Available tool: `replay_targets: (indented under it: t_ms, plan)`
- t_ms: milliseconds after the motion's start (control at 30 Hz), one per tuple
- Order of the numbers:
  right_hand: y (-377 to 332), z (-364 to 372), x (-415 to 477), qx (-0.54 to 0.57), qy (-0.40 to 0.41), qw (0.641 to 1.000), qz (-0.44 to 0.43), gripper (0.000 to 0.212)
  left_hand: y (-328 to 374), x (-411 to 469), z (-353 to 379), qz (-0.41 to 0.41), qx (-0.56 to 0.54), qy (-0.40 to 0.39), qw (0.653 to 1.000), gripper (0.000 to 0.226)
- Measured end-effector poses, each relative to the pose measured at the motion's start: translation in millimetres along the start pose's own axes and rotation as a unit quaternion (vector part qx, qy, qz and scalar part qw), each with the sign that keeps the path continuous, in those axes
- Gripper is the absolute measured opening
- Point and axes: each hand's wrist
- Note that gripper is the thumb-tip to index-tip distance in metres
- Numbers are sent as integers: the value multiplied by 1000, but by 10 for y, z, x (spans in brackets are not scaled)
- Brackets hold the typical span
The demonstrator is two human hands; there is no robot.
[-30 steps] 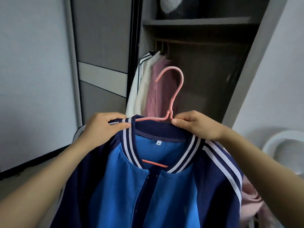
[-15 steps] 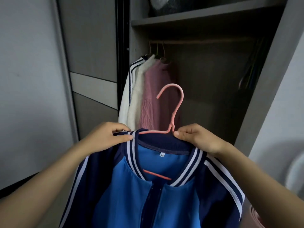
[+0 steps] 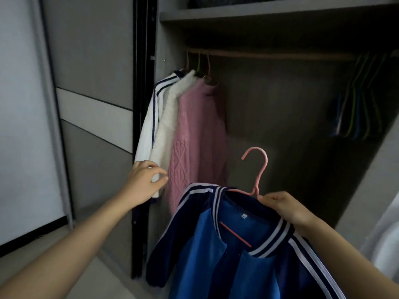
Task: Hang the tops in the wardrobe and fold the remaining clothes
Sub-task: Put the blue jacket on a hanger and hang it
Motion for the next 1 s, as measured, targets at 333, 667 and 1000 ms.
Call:
replay_targets:
  t_ms: [333,667,1000]
  plan:
    - [-390,-102,943,30,215,971,95,26,-523,1714,394,48,23,1,999,33]
    - [-859,31,1591,69,310,944,88,17,-718,2613,563,134,32,24,990,46]
    - [-1710,-226,2134,69,340,937,-49,21,-631,3163,515,148,117,33,982,54]
Point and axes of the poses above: each hand's wrist, its own x-axis towards the middle knuckle, its own z-axis out of the palm, y = z × x, and after that the axes turned 2 degrees about x, right-handed
